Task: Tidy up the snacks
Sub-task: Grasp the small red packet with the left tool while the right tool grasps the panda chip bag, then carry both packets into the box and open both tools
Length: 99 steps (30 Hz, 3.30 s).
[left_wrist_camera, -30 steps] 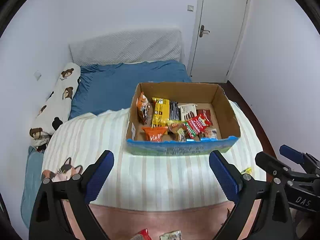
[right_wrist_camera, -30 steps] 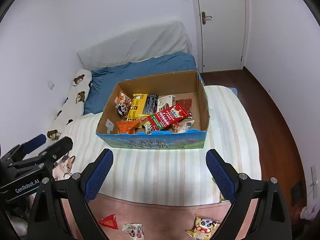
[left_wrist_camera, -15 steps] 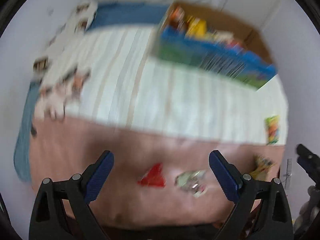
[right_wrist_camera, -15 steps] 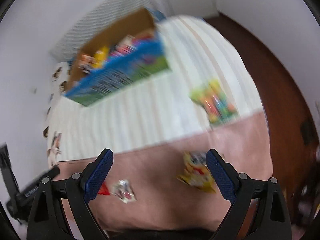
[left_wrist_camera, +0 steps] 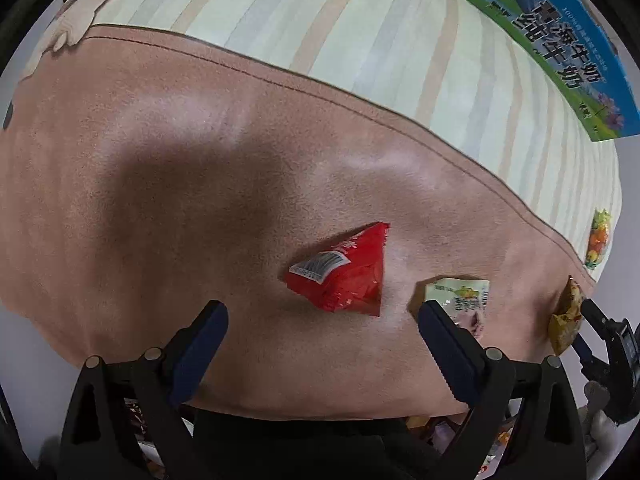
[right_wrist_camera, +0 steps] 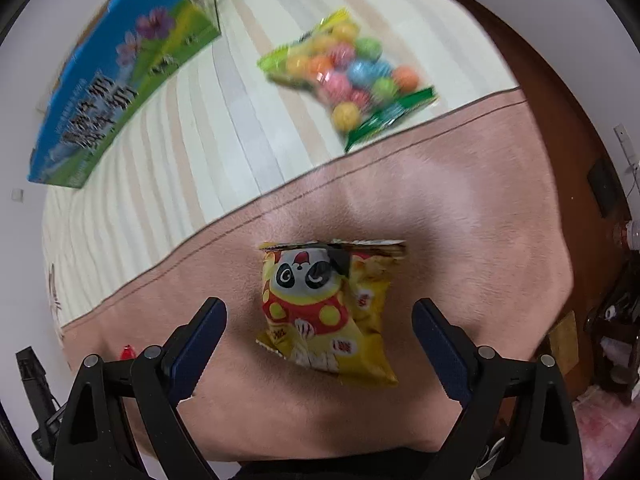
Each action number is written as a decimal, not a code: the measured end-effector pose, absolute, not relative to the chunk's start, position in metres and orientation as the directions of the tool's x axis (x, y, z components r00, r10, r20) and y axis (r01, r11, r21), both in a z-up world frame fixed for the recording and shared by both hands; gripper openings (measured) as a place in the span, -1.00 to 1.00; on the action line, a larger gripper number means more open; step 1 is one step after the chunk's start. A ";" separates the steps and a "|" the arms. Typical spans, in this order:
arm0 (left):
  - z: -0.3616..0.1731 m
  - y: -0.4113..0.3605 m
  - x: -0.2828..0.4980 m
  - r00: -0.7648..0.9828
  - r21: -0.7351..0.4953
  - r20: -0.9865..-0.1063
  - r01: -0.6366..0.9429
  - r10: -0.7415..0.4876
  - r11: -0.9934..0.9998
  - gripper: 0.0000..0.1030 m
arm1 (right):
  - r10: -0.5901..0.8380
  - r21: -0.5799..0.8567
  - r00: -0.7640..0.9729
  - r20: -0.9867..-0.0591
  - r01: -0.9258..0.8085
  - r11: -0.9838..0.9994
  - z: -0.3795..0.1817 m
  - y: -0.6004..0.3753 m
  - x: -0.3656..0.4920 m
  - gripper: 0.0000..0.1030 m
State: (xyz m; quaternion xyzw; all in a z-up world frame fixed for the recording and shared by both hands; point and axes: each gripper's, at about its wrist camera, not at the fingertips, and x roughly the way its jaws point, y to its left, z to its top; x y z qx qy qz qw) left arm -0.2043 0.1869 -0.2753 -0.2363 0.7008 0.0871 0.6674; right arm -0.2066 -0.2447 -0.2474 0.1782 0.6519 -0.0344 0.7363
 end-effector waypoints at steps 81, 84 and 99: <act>-0.195 0.184 0.200 0.081 -0.143 -0.988 -0.177 -0.131 0.974 0.72 | 0.146 0.144 0.275 -0.950 -0.027 0.989 -0.148 -0.121 0.216 0.89; -0.189 0.175 0.201 0.108 -0.111 -0.990 -0.157 -0.095 0.981 0.72 | 0.139 0.132 0.273 -0.952 -0.041 0.990 -0.146 -0.119 0.209 0.89; -0.140 0.150 0.169 0.243 -0.132 -0.966 -0.157 -0.091 0.979 0.72 | 0.117 0.092 0.276 -0.954 -0.103 0.990 -0.130 -0.113 0.131 0.91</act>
